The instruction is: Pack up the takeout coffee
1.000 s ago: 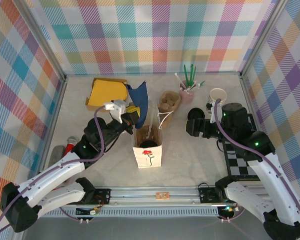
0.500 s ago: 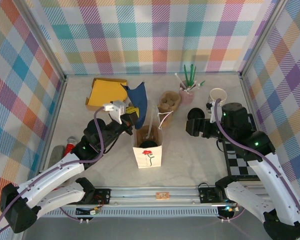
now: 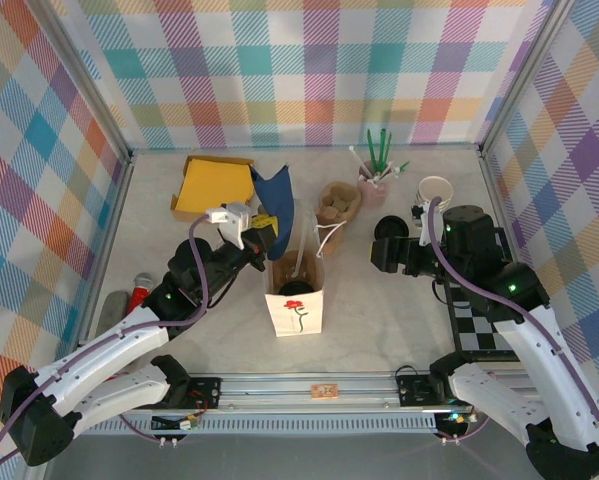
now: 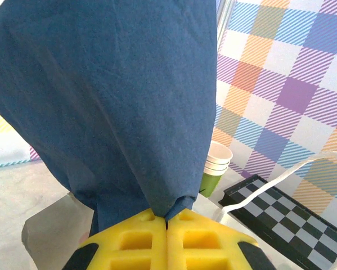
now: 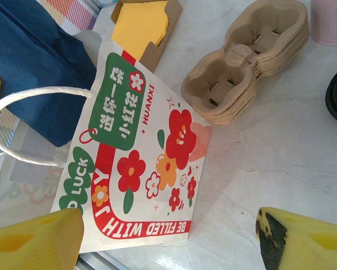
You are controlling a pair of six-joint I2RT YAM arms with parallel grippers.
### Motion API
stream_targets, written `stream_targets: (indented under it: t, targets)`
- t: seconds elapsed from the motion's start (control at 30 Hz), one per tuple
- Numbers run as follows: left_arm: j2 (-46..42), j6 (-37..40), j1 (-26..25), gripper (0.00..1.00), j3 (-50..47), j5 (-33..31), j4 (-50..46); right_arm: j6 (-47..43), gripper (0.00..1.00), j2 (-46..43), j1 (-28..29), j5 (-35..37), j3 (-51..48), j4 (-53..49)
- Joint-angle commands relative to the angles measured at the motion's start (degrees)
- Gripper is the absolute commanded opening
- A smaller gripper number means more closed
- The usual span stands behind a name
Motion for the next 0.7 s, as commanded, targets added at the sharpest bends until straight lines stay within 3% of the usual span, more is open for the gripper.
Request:
stream_targets:
  t: [0.0,0.2,0.67]
  targets:
    - [-0.99,0.95,-0.83,0.07,-0.73,-1.10,0.43,0.61,0.80,-0.05,-0.22,-1.14,-0.45,2.09]
    - [-1.16,0.95,-0.87,0.17,-0.75,-1.41,-0.28,0.70,0.80,0.18,-0.22,-1.33,-0.52,2.37]
    - [-1.14,1.21,-1.18,0.31,-0.60,-2.55,-1.76,0.70,0.80,0.44,-0.22,-1.49,-0.26,2.37]
